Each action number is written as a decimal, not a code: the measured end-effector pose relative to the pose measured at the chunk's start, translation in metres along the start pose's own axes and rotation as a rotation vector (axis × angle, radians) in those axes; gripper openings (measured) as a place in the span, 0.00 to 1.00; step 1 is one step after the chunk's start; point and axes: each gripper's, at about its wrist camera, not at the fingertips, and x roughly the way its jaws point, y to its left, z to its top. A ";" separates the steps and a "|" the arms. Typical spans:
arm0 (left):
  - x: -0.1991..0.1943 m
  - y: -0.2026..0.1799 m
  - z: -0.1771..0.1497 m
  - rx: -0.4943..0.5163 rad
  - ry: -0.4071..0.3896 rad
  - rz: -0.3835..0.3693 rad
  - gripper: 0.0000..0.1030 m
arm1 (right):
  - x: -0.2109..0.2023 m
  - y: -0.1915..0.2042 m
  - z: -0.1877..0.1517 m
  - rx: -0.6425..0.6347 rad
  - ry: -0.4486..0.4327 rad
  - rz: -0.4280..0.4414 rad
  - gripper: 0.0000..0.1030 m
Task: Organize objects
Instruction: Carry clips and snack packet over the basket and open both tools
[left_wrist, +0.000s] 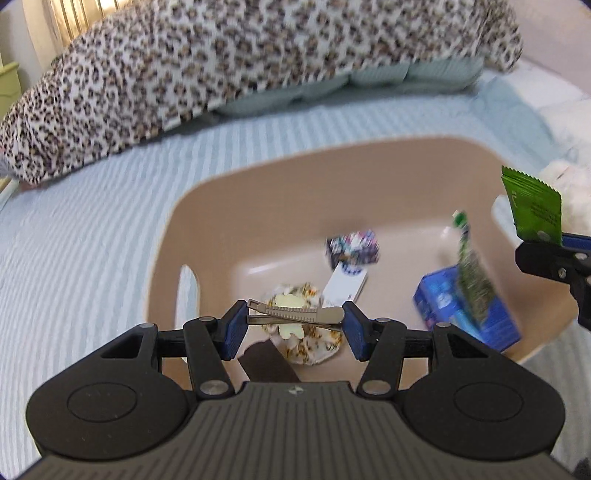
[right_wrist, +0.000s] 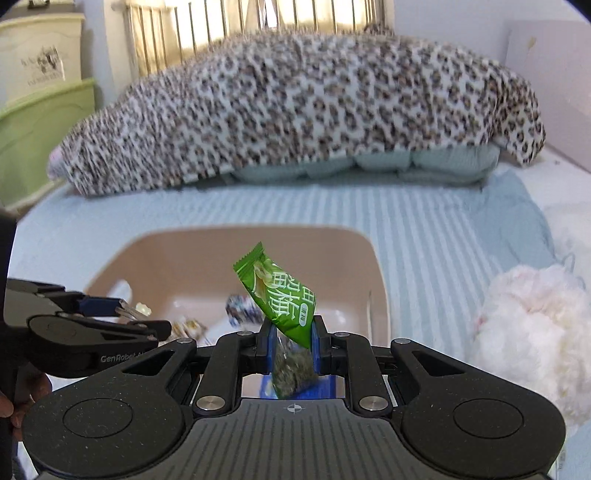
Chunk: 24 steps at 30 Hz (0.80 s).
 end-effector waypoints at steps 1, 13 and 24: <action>0.005 0.000 -0.001 -0.006 0.021 0.002 0.55 | 0.004 0.001 -0.002 0.000 0.017 -0.004 0.16; -0.027 0.014 -0.001 -0.063 0.022 0.000 0.89 | -0.010 -0.001 -0.002 0.060 0.040 -0.001 0.62; -0.088 0.016 -0.017 -0.050 -0.024 -0.005 0.89 | -0.074 0.012 0.000 0.041 0.001 0.012 0.66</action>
